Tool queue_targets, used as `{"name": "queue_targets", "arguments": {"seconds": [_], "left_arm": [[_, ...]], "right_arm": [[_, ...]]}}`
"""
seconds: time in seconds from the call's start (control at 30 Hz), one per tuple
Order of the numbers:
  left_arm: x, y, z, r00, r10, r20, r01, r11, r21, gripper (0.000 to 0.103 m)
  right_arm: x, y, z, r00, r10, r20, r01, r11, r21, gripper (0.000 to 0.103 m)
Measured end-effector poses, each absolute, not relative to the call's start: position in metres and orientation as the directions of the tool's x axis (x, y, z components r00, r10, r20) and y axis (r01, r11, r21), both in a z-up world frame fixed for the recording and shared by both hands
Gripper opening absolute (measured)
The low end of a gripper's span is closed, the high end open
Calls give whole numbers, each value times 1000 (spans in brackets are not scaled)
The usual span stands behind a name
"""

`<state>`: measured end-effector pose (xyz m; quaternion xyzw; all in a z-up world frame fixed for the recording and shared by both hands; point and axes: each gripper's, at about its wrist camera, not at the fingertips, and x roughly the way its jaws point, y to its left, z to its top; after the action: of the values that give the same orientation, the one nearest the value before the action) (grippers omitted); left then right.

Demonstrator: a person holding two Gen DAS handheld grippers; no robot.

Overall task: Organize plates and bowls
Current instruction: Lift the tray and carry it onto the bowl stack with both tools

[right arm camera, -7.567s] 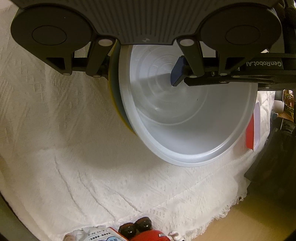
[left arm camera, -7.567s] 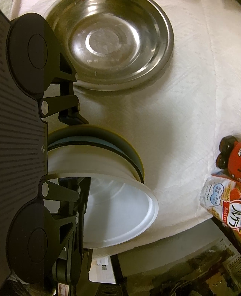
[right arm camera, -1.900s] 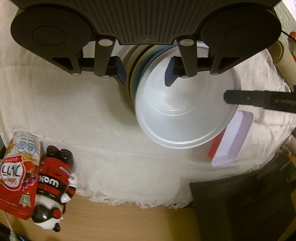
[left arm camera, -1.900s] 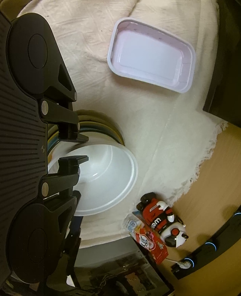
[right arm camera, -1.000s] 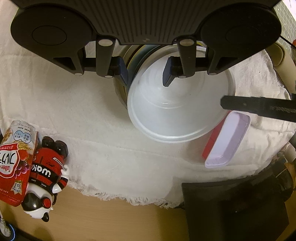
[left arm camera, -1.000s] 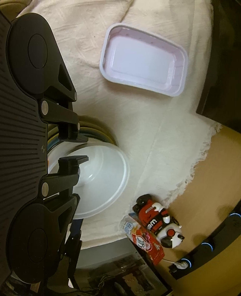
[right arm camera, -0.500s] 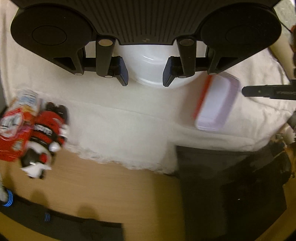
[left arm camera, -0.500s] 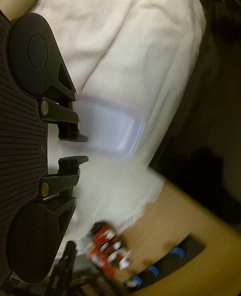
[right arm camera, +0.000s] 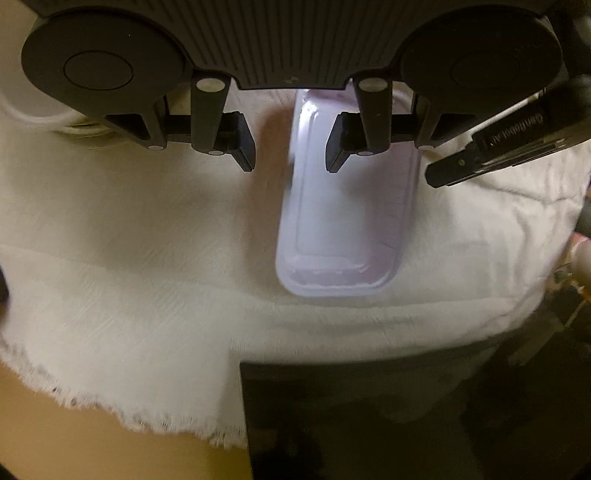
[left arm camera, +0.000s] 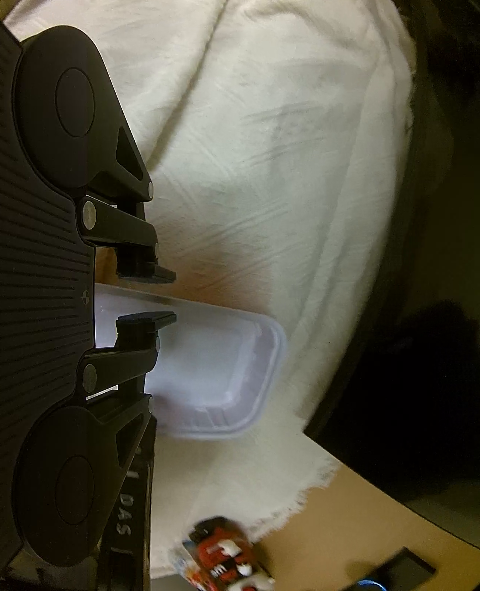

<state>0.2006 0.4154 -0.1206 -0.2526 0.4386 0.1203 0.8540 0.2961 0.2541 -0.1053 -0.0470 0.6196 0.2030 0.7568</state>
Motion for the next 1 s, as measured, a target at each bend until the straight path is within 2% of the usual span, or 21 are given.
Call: {"name": "queue_targets", "arguments": {"seconds": [0.17, 0.2, 0.23, 0.27, 0.53, 0.77, 0.87, 1.0], "left_arm": [[211, 418, -144, 555, -42, -831, -419, 849, -323, 18], [212, 418, -145, 553, -49, -831, -418, 847, -328, 18], [211, 419, -145, 557, -61, -828, -412, 846, -339, 18], [211, 418, -144, 562, -74, -824, -404, 845, -351, 21], [184, 400, -93, 631, -102, -769, -343, 853, -393, 20], [171, 347, -29, 710, -183, -680, -209, 868, -451, 20], [177, 314, -12, 707, -253, -661, -126, 874, -469, 21], [186, 263, -2, 668, -313, -676, -25, 898, -440, 21]], "right_arm": [[293, 263, -138, 94, 207, -974, -343, 925, 163, 40], [291, 263, -142, 83, 204, -975, -340, 926, 165, 36], [289, 264, -145, 73, 209, -975, -339, 925, 172, 26], [287, 264, -145, 62, 221, -973, -344, 920, 187, 21], [269, 244, -99, 113, 308, -945, -419, 877, 236, 20], [246, 180, -12, 271, 385, -882, -492, 843, 218, 20], [238, 145, 11, 330, 378, -865, -474, 859, 195, 20], [224, 96, 23, 401, 329, -855, -445, 886, 132, 20]]}}
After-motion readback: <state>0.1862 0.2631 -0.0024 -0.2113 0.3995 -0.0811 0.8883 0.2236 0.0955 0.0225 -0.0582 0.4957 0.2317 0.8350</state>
